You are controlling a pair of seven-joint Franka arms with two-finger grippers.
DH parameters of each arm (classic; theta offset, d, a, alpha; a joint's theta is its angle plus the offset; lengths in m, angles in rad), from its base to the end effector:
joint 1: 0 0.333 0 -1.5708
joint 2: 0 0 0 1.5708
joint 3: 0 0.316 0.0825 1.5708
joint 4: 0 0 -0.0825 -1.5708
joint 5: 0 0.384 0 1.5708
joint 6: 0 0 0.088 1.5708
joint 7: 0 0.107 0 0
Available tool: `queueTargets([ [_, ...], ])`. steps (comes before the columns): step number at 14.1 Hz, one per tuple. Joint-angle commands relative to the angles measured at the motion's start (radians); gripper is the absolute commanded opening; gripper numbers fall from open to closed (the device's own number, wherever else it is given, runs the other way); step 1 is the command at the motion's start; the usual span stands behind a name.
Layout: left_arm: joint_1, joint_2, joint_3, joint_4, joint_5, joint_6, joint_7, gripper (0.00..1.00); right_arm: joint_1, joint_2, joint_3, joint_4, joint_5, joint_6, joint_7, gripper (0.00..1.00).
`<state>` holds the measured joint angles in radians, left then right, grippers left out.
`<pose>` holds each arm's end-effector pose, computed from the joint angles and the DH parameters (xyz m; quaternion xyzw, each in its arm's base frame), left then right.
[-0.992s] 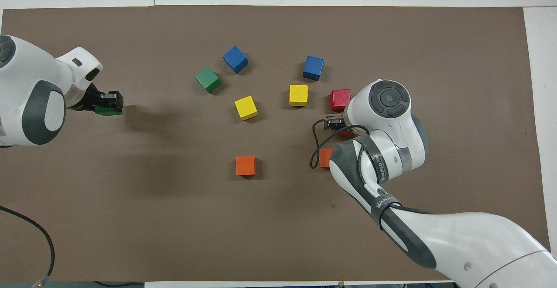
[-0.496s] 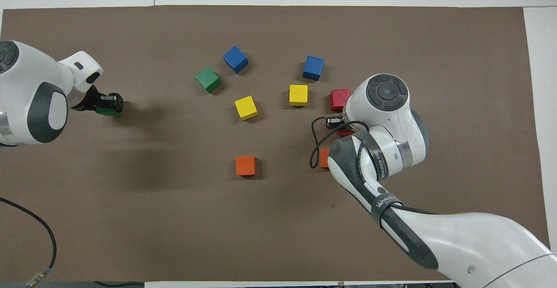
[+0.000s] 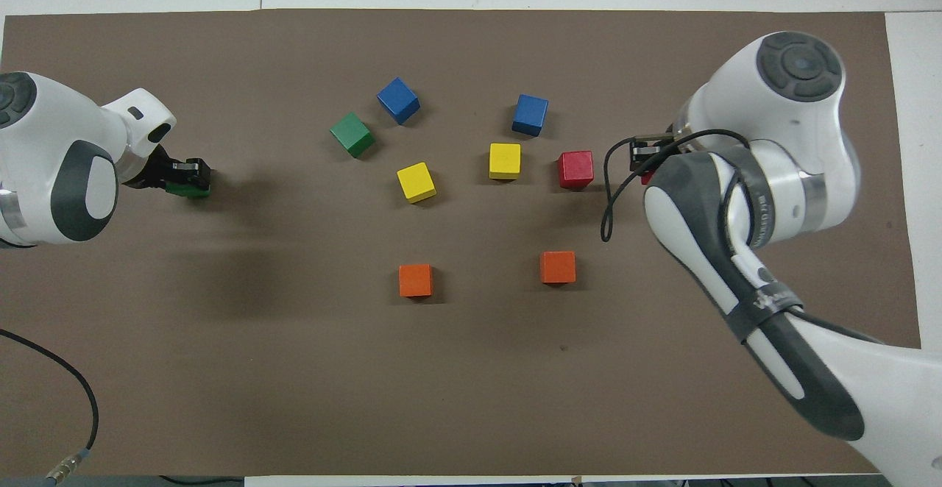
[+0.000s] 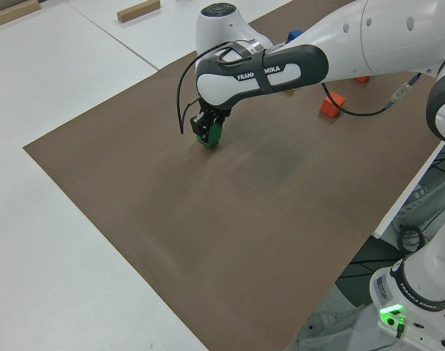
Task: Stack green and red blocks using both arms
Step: 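Carry the green block outward with the left gripper while the right gripper carries red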
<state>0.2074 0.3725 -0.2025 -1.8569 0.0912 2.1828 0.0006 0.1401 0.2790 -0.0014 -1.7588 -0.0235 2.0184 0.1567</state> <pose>0.6290 0.0141 0.3208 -0.9996 0.0187 0.0188 0.0000 0.6264 0.0861 0.4062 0.9999 -0.0038 -0.0080 0.0120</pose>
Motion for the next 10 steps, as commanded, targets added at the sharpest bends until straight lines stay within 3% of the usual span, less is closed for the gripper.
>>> queueTargets([
  [1,0.023,-0.004,-0.009,-0.021,-0.011,0.025,0.004,0.0,-0.12,-0.006,0.014,-0.007,0.008,0.002,-0.188,0.0],
  [3,0.023,-0.003,-0.008,-0.028,-0.013,0.035,0.002,0.0,-0.158,-0.023,0.012,-0.056,0.008,0.038,-0.253,0.0],
  [4,0.021,-0.003,-0.008,-0.041,-0.013,0.058,-0.002,0.41,-0.171,-0.033,0.012,-0.108,0.008,0.08,-0.262,0.0],
  [5,0.018,-0.003,-0.008,-0.057,-0.013,0.081,-0.004,0.99,-0.175,-0.035,0.012,-0.146,0.008,0.121,-0.264,0.0],
  [10,0.007,-0.001,-0.008,-0.021,-0.011,0.072,-0.005,1.0,-0.182,-0.032,0.012,-0.226,0.008,0.175,-0.266,0.0],
])
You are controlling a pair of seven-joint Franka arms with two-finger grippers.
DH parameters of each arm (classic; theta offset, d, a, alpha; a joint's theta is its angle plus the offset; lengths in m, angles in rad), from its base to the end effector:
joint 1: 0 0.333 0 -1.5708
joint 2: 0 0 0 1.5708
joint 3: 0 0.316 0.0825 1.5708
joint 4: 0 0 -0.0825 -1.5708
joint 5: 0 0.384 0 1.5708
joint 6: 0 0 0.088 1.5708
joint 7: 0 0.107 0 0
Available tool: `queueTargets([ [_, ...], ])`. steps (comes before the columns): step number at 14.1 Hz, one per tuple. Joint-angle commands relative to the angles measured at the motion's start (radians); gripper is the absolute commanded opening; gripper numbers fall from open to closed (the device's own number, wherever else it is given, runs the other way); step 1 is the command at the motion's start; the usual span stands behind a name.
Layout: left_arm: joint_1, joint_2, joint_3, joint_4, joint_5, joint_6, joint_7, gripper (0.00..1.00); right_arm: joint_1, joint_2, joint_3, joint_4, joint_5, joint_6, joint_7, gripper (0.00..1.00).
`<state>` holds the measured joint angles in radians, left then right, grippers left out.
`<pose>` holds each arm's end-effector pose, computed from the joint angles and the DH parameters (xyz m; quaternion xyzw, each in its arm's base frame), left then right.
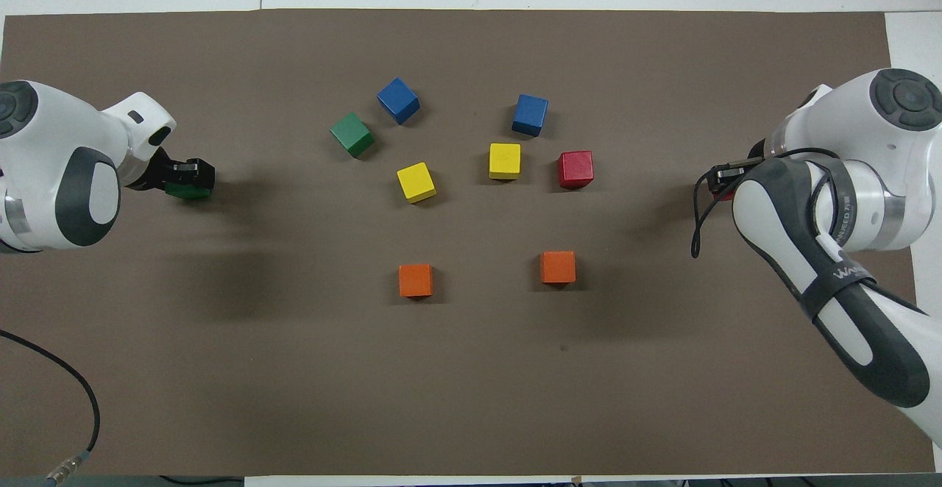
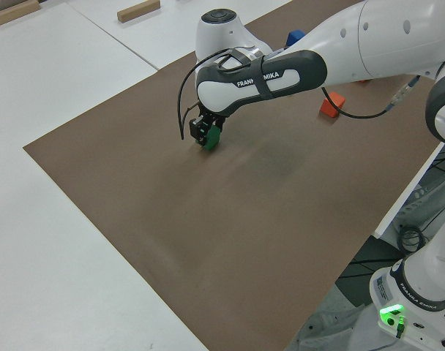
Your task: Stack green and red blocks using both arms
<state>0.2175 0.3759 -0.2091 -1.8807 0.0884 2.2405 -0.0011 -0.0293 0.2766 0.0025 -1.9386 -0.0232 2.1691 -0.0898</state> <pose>0.6285 0.0153 0.3135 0.9999 -0.0159 -0.0032 0.0036 0.6049 -0.0172 0.3388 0.9990 0.0382 -0.0235 0.0077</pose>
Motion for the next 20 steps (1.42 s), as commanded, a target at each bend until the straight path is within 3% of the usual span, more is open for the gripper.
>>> queueTargets([
  [1,-0.003,-0.008,-0.001,0.008,-0.009,0.011,-0.004,1.0,-0.014,-0.03,0.008,-0.063,0.008,0.05,-0.019,0.0],
  [6,-0.007,-0.029,-0.003,0.084,-0.009,-0.099,-0.005,1.0,-0.035,-0.016,0.008,-0.086,0.008,0.095,-0.044,0.0],
  [9,-0.033,-0.087,-0.013,0.106,-0.013,-0.2,-0.032,1.0,-0.043,-0.002,0.008,-0.091,0.008,0.116,-0.059,0.0],
  [14,-0.167,-0.068,-0.012,0.164,-0.065,-0.177,-0.35,1.0,-0.054,0.012,0.008,-0.102,0.008,0.15,-0.07,0.0],
  [16,-0.236,-0.016,-0.009,0.225,-0.069,-0.191,-0.509,1.0,-0.054,0.012,0.008,-0.105,0.008,0.15,-0.07,0.0],
  [20,-0.374,0.182,0.014,0.509,-0.056,-0.272,-0.764,1.0,-0.052,0.012,0.007,-0.108,0.008,0.152,-0.068,0.0],
])
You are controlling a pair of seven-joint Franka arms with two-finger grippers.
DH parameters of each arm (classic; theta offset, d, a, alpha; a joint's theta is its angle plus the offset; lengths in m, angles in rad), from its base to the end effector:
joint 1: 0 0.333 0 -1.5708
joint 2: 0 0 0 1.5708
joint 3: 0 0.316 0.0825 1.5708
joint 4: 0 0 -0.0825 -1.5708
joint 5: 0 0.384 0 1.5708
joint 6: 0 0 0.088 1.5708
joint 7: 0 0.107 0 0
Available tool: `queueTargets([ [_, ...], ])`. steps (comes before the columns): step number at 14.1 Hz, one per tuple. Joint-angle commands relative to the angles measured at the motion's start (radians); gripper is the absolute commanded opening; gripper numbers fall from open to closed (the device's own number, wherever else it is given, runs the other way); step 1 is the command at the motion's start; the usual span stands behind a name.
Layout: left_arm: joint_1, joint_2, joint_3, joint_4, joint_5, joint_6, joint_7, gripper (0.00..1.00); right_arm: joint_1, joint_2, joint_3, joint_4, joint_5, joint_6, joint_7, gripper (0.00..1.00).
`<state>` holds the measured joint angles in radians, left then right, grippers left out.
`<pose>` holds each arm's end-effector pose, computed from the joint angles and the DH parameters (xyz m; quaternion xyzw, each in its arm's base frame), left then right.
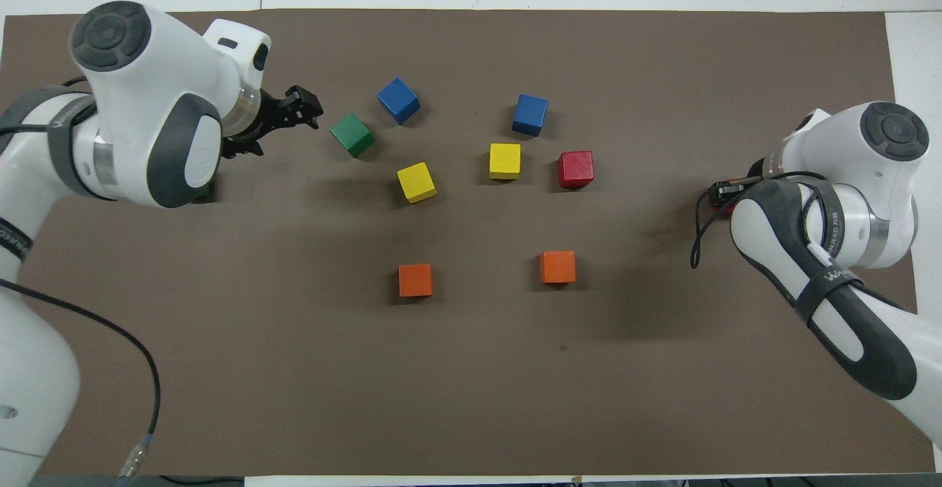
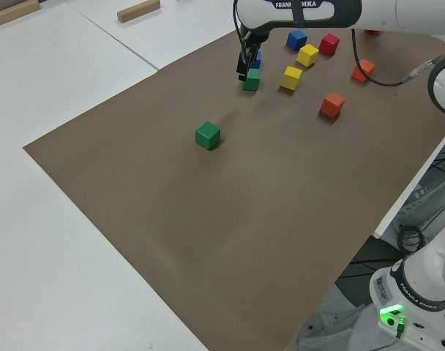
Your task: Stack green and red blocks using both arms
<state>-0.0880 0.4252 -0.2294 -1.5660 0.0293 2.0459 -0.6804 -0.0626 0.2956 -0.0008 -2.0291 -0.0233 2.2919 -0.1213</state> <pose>0.6553 -0.1917 0.4097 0.9816 0.1854 0.0129 0.0450 0.5906 -0.0380 0.2987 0.9992 0.0368 -0.0171 0.0072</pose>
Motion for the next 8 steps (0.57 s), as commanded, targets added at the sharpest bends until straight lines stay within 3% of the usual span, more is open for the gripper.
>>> queueTargets([
  [1,-0.1,0.171,0.063,0.245,0.003,-0.098,-0.109,1.0,-0.019,-0.007,0.01,-0.019,0.008,0.029,-0.037,0.0],
  [4,-0.263,0.265,0.224,0.343,-0.002,-0.116,-0.163,1.0,-0.019,-0.007,0.01,-0.017,0.006,0.029,-0.037,0.0],
  [5,-0.277,0.268,0.249,0.35,-0.008,-0.124,-0.168,1.0,-0.017,-0.007,0.01,-0.017,0.006,0.029,-0.029,0.74],
  [6,-0.277,0.268,0.249,0.35,-0.009,-0.125,-0.172,1.0,-0.016,-0.007,0.01,-0.014,0.006,0.023,-0.017,1.0],
  [8,-0.277,0.27,0.249,0.35,-0.011,-0.116,-0.198,1.0,-0.022,-0.007,0.01,0.0,0.006,0.008,-0.015,1.0],
])
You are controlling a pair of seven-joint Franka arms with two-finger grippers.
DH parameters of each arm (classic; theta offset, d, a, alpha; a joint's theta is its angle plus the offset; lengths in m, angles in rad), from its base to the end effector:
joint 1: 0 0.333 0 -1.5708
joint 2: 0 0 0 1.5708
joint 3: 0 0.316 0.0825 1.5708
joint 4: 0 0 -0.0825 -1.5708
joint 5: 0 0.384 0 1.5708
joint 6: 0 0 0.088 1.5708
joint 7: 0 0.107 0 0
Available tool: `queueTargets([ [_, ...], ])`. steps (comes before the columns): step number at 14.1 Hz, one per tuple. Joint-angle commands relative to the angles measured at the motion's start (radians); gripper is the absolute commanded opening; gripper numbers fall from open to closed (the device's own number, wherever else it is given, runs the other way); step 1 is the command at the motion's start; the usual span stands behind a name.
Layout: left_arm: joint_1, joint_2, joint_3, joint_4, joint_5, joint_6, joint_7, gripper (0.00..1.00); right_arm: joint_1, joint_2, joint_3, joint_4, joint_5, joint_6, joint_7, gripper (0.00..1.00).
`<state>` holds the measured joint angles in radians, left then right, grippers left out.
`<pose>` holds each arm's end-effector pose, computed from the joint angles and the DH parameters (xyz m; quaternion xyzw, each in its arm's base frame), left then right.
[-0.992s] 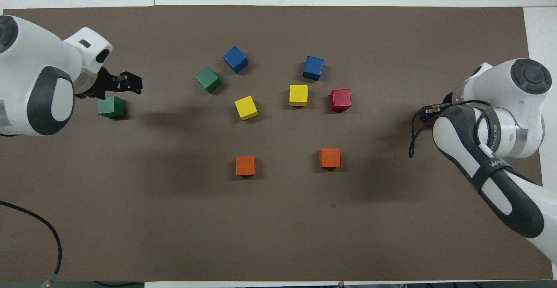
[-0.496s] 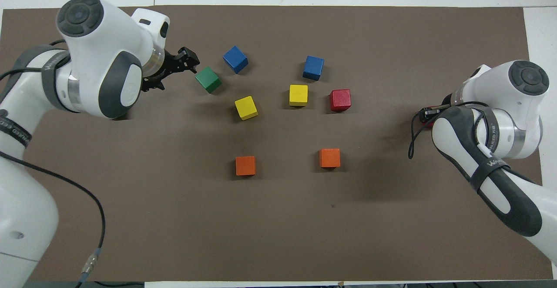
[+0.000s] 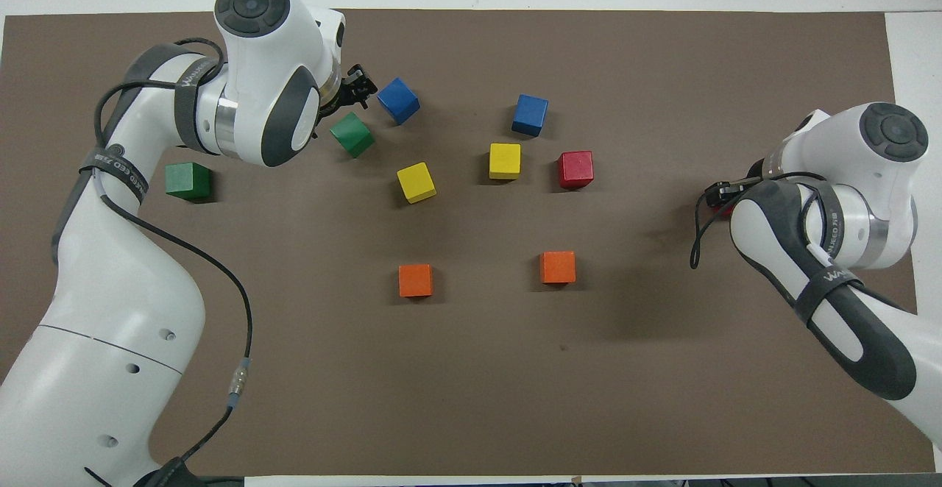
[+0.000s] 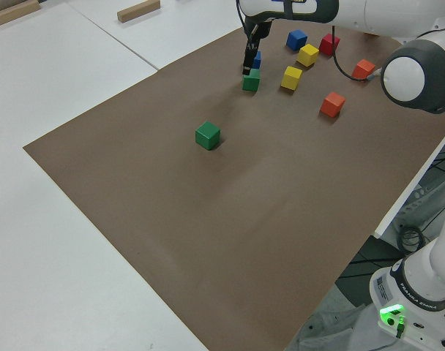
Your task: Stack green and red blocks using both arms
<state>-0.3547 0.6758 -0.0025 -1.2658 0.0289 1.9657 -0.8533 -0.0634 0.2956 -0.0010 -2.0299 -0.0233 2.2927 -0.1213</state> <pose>0.6945 -0.2567 0.3609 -0.9705 -0.2405 -0.0171 0.0035 0.5904 -0.0386 0.2985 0.9992 0.0363 -0.0171 0.0072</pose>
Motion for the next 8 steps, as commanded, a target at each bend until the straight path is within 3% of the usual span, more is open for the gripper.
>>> queueTargets([
  [1,-0.013,0.027,0.021,0.048,-0.009,-0.031,-0.035,1.0,-0.019,-0.012,0.01,0.011,0.006,-0.004,-0.014,1.0],
  [5,-0.029,0.033,0.024,0.026,-0.003,-0.007,-0.047,1.0,0.008,-0.042,0.015,0.19,0.006,-0.258,0.072,1.0],
  [8,-0.027,0.027,0.022,0.002,-0.006,0.037,-0.046,1.0,0.083,-0.044,0.018,0.325,0.005,-0.347,0.113,1.0],
])
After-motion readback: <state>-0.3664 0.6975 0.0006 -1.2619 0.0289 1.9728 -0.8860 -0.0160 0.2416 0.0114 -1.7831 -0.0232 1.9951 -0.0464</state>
